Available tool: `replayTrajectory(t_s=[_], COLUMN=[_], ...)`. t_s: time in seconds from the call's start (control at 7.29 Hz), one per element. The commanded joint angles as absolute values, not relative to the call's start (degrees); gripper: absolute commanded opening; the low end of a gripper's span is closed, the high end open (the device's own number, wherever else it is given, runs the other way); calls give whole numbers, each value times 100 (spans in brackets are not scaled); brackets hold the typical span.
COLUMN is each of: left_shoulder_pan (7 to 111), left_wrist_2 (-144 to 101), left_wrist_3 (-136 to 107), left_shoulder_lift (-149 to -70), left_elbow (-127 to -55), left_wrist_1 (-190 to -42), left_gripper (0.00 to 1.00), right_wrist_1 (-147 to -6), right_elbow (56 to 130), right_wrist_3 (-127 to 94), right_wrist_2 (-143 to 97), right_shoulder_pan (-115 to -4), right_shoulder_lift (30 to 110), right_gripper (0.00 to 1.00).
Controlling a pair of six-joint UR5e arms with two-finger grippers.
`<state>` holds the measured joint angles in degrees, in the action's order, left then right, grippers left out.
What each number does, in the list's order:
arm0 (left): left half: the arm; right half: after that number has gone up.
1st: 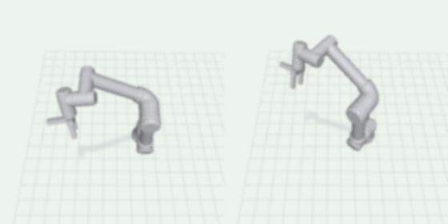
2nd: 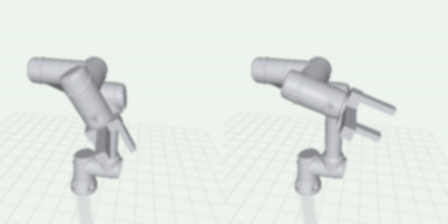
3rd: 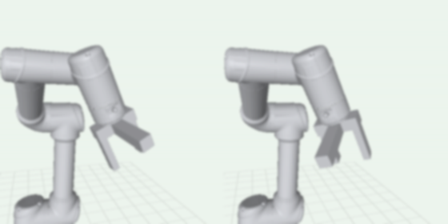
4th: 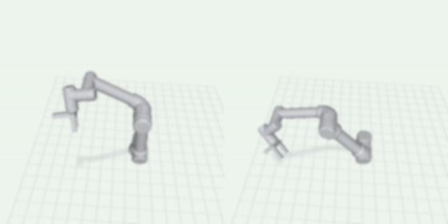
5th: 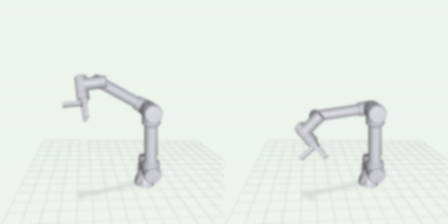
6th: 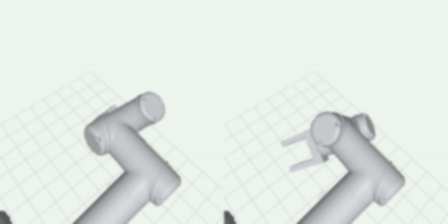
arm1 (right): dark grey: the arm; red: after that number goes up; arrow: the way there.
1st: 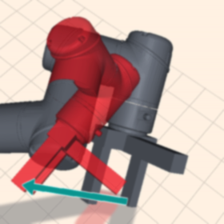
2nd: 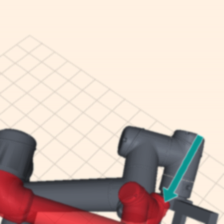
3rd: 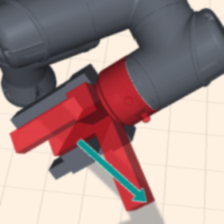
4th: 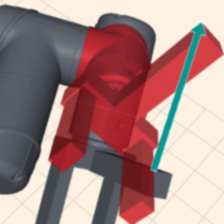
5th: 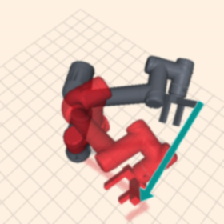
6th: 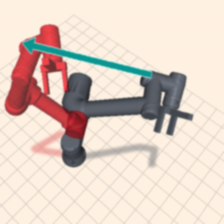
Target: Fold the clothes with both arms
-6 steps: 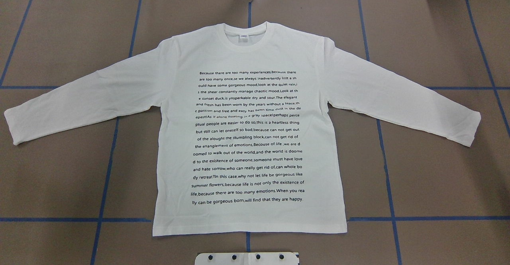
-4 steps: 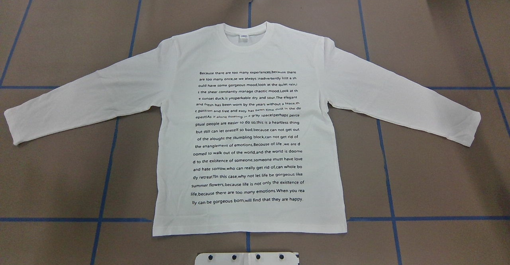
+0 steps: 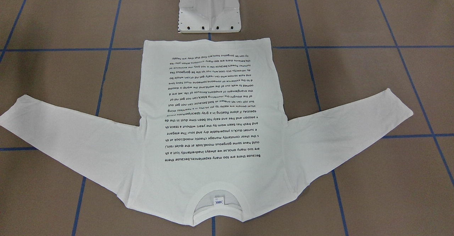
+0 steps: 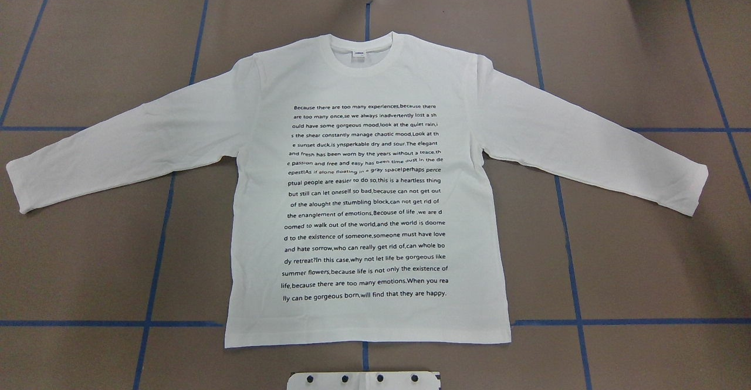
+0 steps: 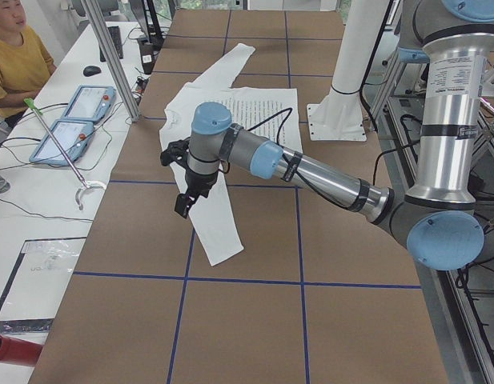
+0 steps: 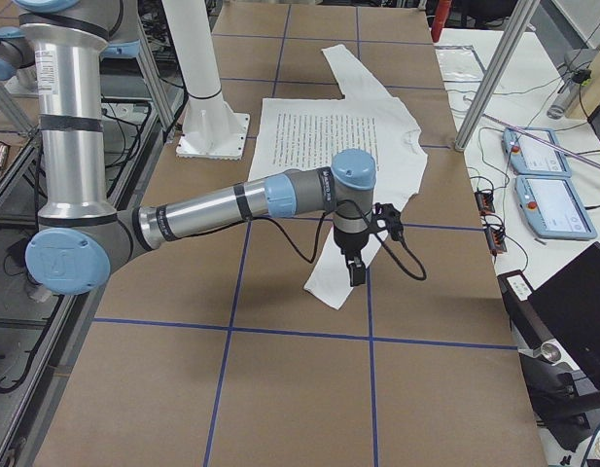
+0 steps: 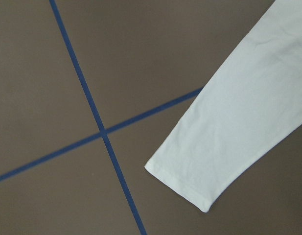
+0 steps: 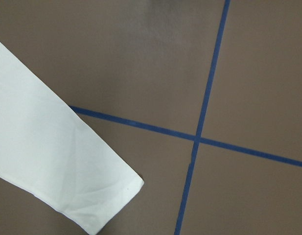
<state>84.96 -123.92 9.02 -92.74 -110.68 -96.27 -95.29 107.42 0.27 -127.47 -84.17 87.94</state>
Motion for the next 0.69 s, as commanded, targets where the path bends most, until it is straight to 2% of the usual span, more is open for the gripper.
replayTrajectory(t_s=[0.0,0.14,0.27,0.55], left_shoulder_pan=[8499,8499,8508,8508], left_wrist_2=[-11646,-11663,-11672,-11672], left_wrist_3=[408,283,281,281], left_shoulder_lift=[-9606,-9580,-9563,-9501], left_elbow=[-10733,-10662,-10705,-10767], left_wrist_1=[-10940,-11029,-11039,-11039], left_gripper=[100,100,100,100], right_wrist_1=[-8933,-8147,-7399,-4490], right_elbow=[10679,10461,10067,8927], right_wrist_3=[-53,-183,-1229,-3382], right_wrist_2=[-12884,-12867,-12841,-12665], right_shoulder_pan=[-8420,-8263,-7870,-7184], right_shoulder_lift=[8848,8911,8930,9174], right_gripper=[100,100,100,98])
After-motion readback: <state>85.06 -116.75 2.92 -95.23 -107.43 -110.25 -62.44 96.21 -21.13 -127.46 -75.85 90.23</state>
